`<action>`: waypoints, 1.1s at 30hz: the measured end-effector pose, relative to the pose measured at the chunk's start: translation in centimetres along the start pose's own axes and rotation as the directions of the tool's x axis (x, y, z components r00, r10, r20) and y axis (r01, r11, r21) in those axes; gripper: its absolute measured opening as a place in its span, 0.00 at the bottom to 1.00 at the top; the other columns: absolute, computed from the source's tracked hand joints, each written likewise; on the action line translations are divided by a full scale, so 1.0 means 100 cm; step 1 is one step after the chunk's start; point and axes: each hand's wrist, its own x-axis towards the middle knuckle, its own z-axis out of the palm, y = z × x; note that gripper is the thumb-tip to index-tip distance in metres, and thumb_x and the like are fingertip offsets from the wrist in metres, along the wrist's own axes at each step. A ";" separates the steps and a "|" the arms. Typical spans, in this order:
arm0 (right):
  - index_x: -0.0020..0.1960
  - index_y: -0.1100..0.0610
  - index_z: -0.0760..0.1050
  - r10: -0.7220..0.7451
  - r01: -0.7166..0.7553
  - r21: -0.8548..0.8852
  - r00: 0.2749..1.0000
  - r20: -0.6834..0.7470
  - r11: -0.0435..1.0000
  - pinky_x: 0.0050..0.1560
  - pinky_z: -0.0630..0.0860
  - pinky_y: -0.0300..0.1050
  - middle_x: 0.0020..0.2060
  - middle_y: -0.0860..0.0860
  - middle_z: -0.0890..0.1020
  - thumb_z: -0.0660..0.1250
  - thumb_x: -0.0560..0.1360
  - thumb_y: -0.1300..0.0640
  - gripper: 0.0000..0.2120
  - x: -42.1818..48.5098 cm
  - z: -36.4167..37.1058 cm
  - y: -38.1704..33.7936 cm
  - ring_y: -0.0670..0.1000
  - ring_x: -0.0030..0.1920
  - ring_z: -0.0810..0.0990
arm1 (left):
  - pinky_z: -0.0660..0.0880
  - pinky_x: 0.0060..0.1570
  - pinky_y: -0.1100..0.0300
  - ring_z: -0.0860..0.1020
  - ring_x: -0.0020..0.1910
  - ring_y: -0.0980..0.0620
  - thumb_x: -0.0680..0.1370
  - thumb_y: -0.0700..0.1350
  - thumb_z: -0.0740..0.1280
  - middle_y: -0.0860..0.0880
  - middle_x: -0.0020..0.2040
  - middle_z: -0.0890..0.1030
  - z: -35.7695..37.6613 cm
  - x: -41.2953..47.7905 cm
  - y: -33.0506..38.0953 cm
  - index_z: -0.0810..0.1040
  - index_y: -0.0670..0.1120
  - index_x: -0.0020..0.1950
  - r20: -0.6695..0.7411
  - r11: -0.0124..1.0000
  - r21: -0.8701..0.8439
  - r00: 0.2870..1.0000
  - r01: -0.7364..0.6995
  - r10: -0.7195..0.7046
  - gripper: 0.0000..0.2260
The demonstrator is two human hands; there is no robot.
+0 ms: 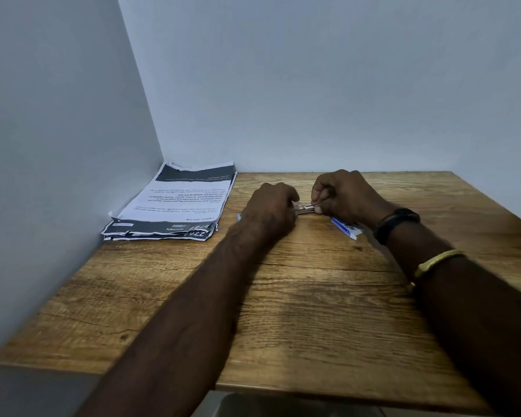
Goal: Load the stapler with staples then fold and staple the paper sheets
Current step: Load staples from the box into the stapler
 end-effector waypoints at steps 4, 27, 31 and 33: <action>0.47 0.50 0.84 0.025 -0.026 0.035 0.999 0.036 0.999 0.35 0.73 0.25 0.41 0.46 0.86 0.80 0.68 0.67 0.15 0.002 0.000 0.002 0.38 0.40 0.82 | 0.78 0.59 0.50 0.81 0.57 0.48 0.74 0.52 0.73 0.50 0.55 0.84 -0.012 0.000 -0.016 0.83 0.53 0.55 0.069 0.994 0.036 0.992 0.105 -0.107 0.11; 0.50 0.59 0.86 0.112 -0.046 0.476 0.987 -0.112 0.878 0.58 0.84 0.54 0.50 0.58 0.87 0.79 0.69 0.68 0.12 0.000 -0.002 0.007 0.59 0.55 0.85 | 0.75 0.45 0.57 0.82 0.48 0.51 0.67 0.59 0.79 0.53 0.47 0.85 -0.014 0.005 -0.022 0.82 0.53 0.48 -0.053 0.965 -0.180 0.978 0.189 -0.201 0.15; 0.51 0.57 0.87 0.097 -0.019 0.430 0.982 -0.160 0.903 0.60 0.82 0.57 0.48 0.56 0.87 0.80 0.69 0.65 0.11 0.000 -0.004 -0.001 0.60 0.55 0.84 | 0.79 0.46 0.53 0.83 0.44 0.48 0.60 0.55 0.84 0.47 0.44 0.85 -0.020 0.005 -0.026 0.80 0.47 0.45 -0.197 0.823 -0.511 0.898 0.249 -0.394 0.22; 0.51 0.56 0.87 0.091 -0.013 0.417 0.982 -0.168 0.909 0.57 0.82 0.54 0.47 0.54 0.87 0.80 0.70 0.64 0.11 -0.001 -0.006 -0.005 0.58 0.53 0.85 | 0.81 0.48 0.46 0.85 0.43 0.44 0.61 0.51 0.85 0.45 0.43 0.84 -0.021 0.005 -0.027 0.79 0.44 0.47 -0.236 0.729 -0.648 0.852 0.221 -0.468 0.23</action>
